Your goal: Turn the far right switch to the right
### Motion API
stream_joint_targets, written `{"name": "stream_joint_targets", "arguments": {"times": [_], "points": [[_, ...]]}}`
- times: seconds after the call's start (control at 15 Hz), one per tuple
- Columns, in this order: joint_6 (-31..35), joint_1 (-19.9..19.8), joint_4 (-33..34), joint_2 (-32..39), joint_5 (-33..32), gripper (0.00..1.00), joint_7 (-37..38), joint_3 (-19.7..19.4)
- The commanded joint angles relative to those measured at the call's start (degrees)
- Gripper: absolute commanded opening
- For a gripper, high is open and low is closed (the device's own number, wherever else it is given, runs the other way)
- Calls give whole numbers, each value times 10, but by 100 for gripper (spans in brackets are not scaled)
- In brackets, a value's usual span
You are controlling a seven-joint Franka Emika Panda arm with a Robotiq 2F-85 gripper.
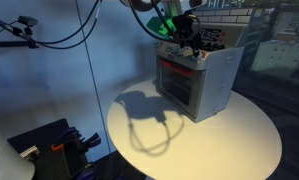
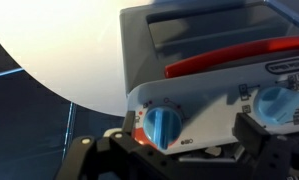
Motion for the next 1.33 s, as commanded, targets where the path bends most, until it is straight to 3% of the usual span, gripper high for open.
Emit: {"name": "stream_joint_targets", "arguments": {"times": [0.0,0.27,0.4,0.53,0.6,0.67,1.27], "points": [[7,-2,20,14,18,100,-21,2],[7,-3,24,19,18,100,-21,3],[7,-3,27,20,17,84,-21,4],[7,-3,28,21,17,82,-21,4],[7,-3,28,22,18,76,-21,4],[7,-3,28,22,18,79,-22,4],[7,-4,28,20,19,75,-22,3]]}}
